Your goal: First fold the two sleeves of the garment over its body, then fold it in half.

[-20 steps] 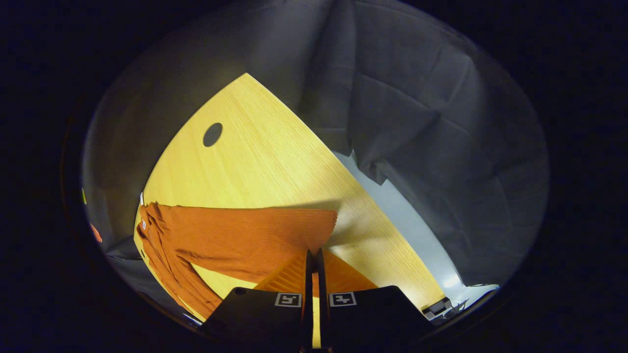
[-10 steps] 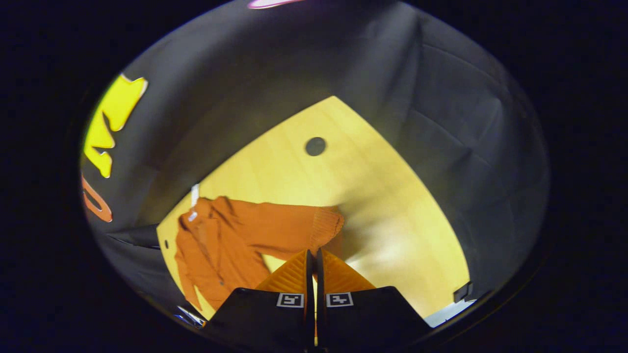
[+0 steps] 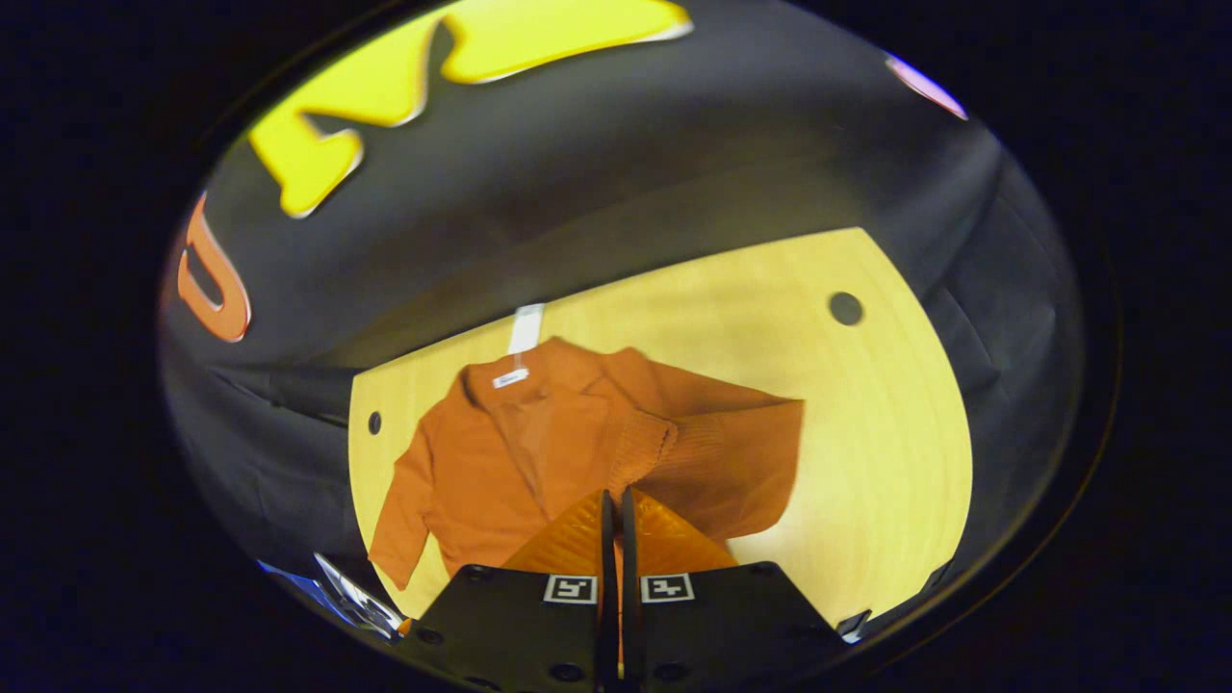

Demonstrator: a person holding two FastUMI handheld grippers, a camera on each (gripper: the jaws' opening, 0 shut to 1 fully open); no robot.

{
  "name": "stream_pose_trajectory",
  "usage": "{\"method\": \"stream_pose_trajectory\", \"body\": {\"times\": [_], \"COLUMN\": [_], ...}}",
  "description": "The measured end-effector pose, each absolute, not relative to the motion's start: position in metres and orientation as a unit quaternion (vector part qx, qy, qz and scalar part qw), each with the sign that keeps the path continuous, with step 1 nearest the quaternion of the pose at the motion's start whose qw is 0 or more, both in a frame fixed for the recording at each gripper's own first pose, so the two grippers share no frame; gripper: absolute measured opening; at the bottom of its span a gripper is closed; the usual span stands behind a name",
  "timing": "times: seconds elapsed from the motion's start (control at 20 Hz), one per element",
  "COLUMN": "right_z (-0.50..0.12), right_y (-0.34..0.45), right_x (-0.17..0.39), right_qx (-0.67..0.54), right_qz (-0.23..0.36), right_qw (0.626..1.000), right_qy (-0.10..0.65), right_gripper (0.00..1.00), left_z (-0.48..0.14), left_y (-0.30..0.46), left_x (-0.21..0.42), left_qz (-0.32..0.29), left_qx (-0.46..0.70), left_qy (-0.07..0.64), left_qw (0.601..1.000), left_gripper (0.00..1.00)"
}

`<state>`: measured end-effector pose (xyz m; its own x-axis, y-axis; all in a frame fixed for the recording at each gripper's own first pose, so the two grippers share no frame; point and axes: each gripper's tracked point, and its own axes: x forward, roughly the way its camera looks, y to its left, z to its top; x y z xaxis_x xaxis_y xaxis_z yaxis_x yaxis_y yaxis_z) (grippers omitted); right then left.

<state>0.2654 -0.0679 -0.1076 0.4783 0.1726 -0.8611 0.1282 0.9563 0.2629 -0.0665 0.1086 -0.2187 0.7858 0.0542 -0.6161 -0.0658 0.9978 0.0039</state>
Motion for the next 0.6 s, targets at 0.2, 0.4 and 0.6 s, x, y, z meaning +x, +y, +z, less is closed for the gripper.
{"method": "stream_pose_trajectory", "body": {"times": [0.2,0.4,0.6], "right_z": [-0.118,-0.153,-0.194], "right_y": [0.046,0.145,0.202], "right_x": [0.278,0.276,0.273], "right_qx": [0.101,0.077,0.071], "right_qz": [0.069,0.11,0.119], "right_qw": [0.839,0.817,0.791], "right_qy": [0.53,0.561,0.596], "right_gripper": [0.02,0.02,0.02], "left_z": [-0.213,-0.215,-0.221], "left_y": [0.11,0.129,0.144], "left_x": [-0.069,-0.076,-0.082], "left_qz": [0.019,0.031,0.038], "left_qx": [-0.049,-0.044,-0.06], "left_qy": [0.314,0.319,0.331], "left_qw": [0.948,0.946,0.941], "left_gripper": [0.97,0.97,0.97]}}
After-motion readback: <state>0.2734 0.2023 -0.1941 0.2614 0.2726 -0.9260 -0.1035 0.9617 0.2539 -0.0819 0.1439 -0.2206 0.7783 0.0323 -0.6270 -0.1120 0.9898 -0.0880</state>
